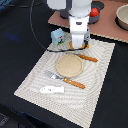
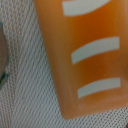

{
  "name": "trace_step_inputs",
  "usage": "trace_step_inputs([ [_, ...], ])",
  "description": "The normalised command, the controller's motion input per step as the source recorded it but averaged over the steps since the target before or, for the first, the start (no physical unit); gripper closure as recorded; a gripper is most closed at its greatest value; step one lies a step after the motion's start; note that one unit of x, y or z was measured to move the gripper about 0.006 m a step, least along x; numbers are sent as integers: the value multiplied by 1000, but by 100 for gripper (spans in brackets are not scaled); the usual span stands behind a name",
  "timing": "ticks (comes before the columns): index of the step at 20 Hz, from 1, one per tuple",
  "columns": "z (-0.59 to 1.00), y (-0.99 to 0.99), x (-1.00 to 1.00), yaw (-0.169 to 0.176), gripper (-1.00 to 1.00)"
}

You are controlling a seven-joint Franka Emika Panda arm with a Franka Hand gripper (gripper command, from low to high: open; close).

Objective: Interact with the objects in diverse but meaningful ways.

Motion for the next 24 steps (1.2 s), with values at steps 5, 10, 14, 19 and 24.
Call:
trace_step_inputs([
  [5, 18, 1, 461, 5, -100],
  [10, 166, 3, 557, 0, 100],
  [14, 187, 19, 566, 0, 100],
  [19, 173, 41, 542, 0, 100],
  [24, 178, 57, 522, 0, 100],
])
